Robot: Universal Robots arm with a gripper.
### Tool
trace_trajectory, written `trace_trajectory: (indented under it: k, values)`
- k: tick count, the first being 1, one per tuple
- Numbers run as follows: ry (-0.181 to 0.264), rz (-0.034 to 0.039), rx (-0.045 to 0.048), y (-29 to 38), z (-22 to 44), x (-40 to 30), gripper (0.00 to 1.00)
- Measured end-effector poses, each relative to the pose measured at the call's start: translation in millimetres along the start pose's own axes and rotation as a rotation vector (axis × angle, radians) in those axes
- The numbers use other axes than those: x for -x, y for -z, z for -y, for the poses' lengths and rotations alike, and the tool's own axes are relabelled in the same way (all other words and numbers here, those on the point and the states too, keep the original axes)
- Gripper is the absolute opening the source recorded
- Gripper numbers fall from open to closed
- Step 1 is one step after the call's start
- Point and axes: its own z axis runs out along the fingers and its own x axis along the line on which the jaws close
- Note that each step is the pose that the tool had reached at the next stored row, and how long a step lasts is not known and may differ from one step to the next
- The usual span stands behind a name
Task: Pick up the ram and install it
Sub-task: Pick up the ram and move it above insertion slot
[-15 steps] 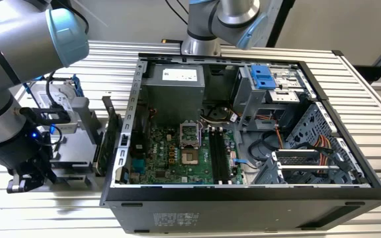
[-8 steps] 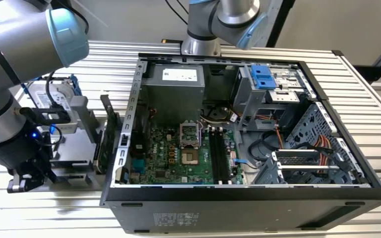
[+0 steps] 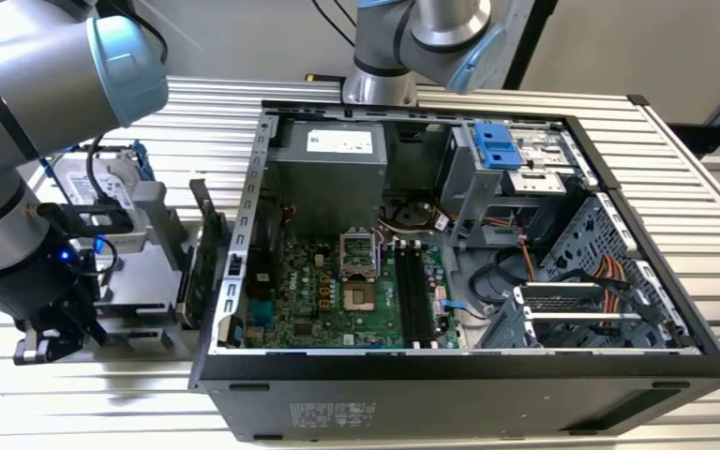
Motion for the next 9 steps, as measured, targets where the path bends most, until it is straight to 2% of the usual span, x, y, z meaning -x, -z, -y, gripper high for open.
trace_trajectory:
  k: [9]
  values:
    - [0.0, 0.0, 0.0, -0.1, 0.0, 0.0, 0.0]
